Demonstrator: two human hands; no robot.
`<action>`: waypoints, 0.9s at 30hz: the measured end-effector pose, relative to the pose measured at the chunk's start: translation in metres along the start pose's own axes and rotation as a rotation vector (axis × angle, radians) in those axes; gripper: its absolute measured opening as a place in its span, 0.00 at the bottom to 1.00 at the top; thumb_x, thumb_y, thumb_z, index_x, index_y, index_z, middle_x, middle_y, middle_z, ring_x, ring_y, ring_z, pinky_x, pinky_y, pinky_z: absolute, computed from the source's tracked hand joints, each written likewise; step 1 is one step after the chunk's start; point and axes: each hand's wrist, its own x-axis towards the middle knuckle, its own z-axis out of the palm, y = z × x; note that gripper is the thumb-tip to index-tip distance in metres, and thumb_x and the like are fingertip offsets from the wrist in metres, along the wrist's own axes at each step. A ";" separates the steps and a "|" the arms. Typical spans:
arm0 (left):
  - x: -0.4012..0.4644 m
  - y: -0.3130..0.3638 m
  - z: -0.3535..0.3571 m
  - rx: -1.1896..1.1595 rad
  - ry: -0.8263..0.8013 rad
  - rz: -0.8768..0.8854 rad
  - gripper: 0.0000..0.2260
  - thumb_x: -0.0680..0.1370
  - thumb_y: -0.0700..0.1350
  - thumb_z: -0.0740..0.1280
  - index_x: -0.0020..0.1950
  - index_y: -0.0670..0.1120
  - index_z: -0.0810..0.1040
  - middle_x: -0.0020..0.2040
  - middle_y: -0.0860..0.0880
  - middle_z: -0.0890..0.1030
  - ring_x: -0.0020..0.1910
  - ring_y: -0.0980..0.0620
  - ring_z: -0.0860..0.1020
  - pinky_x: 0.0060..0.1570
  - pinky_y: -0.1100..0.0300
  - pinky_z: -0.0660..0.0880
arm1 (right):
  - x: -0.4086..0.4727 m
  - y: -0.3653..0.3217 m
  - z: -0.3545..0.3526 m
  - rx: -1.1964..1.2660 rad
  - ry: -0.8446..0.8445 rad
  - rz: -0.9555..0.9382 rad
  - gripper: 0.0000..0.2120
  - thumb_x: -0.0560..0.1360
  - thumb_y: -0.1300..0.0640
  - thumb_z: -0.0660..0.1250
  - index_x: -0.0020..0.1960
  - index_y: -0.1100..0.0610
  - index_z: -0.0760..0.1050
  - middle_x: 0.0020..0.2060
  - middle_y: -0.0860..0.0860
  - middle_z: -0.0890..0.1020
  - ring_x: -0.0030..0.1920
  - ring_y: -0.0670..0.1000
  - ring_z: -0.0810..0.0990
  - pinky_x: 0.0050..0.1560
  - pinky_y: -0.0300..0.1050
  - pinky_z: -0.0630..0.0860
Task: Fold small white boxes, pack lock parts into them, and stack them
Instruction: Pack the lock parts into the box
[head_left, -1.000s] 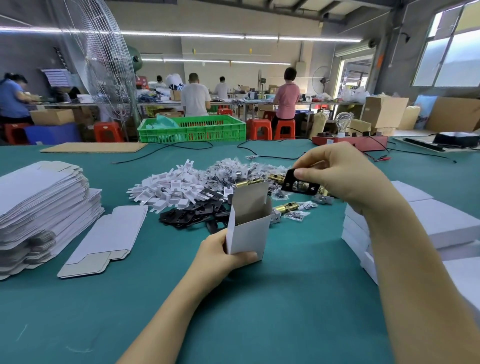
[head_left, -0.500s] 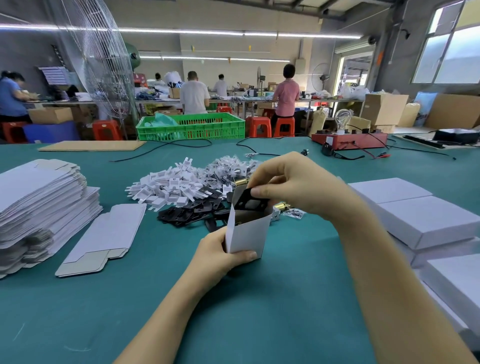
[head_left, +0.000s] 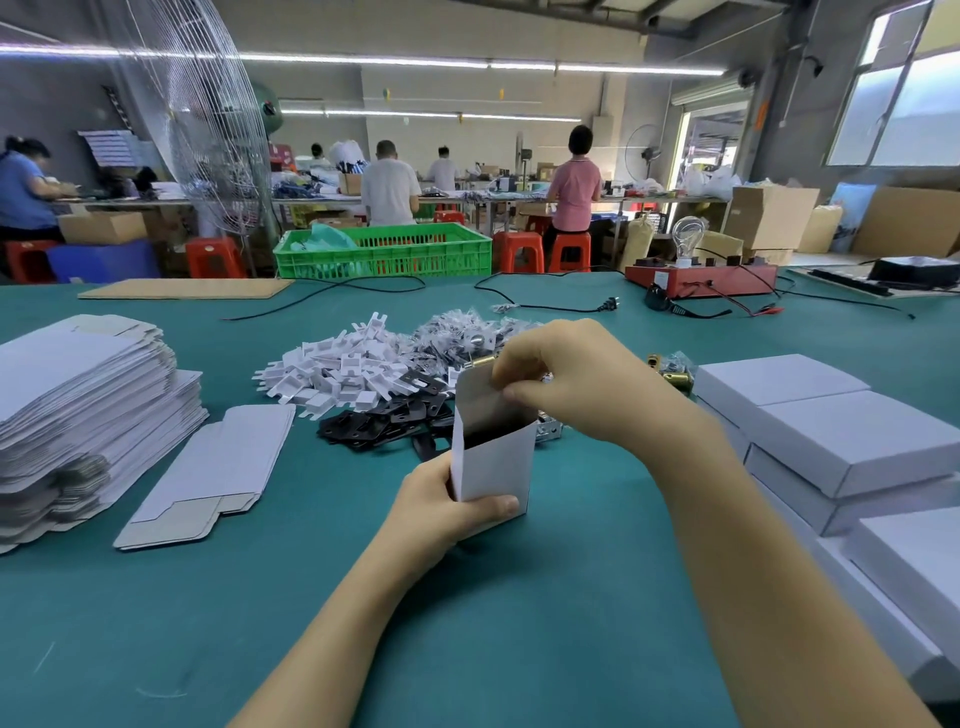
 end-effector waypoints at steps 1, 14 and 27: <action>0.000 0.000 0.000 -0.002 0.000 0.002 0.18 0.59 0.53 0.78 0.47 0.52 0.83 0.47 0.48 0.85 0.44 0.52 0.81 0.49 0.53 0.78 | 0.000 0.001 0.000 0.002 0.008 -0.001 0.09 0.74 0.64 0.67 0.51 0.56 0.83 0.46 0.49 0.84 0.47 0.47 0.79 0.51 0.36 0.72; 0.005 -0.001 -0.008 -0.210 0.351 -0.028 0.10 0.68 0.39 0.79 0.45 0.49 0.83 0.41 0.52 0.86 0.40 0.54 0.84 0.39 0.61 0.79 | -0.010 0.072 -0.016 0.262 0.308 0.407 0.05 0.76 0.56 0.67 0.43 0.55 0.80 0.38 0.53 0.84 0.39 0.50 0.82 0.45 0.46 0.78; 0.009 -0.008 -0.013 -0.139 0.458 -0.085 0.08 0.69 0.41 0.78 0.42 0.51 0.82 0.38 0.58 0.85 0.43 0.51 0.83 0.46 0.52 0.80 | 0.014 0.113 0.055 0.249 0.319 0.612 0.05 0.76 0.57 0.63 0.45 0.54 0.78 0.47 0.53 0.81 0.42 0.52 0.79 0.43 0.46 0.76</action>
